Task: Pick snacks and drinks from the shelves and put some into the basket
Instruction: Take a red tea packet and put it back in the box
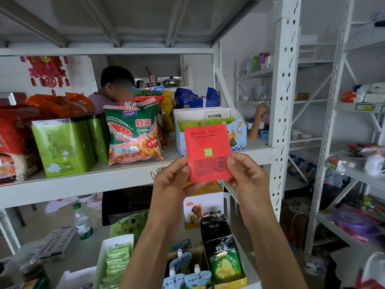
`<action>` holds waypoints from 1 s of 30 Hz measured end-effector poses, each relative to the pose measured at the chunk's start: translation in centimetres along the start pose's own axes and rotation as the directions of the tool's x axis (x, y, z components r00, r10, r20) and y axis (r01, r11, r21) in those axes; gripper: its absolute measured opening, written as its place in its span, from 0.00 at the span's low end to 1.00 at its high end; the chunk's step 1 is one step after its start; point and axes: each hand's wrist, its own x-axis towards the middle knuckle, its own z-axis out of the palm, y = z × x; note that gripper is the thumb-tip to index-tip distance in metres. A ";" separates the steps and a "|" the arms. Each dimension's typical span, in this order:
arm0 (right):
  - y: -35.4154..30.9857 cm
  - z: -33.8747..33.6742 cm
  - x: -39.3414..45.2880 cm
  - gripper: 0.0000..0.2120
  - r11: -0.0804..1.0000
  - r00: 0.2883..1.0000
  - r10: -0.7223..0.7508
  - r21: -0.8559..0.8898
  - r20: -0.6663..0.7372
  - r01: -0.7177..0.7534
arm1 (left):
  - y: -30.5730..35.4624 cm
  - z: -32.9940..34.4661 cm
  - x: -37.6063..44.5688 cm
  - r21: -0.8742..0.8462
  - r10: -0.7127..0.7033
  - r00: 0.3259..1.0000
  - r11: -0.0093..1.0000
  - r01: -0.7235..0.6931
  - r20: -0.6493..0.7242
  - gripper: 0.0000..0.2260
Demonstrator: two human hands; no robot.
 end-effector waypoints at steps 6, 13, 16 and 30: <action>0.6 0.8 0.5 0.13 0.867 0.947 -0.304 -0.443 -0.106 0.229 | -0.3 0.1 0.1 0.014 0.029 1.000 1.000 -0.028 -0.004 0.14; 1.2 1.1 1.0 0.13 0.558 0.840 -0.541 -0.725 0.052 0.404 | -0.5 1.2 0.1 0.093 0.206 0.977 0.975 -0.201 -0.053 0.14; 0.5 2.0 1.1 0.18 0.727 0.909 -0.391 -0.557 0.147 0.402 | -1.2 2.3 0.3 0.362 0.410 0.912 0.855 -0.372 -0.032 0.15; -2.2 0.3 8.4 0.10 0.894 0.946 -0.317 -0.309 0.074 0.324 | 1.9 3.3 9.7 0.619 0.364 0.931 0.733 -0.284 -0.003 0.24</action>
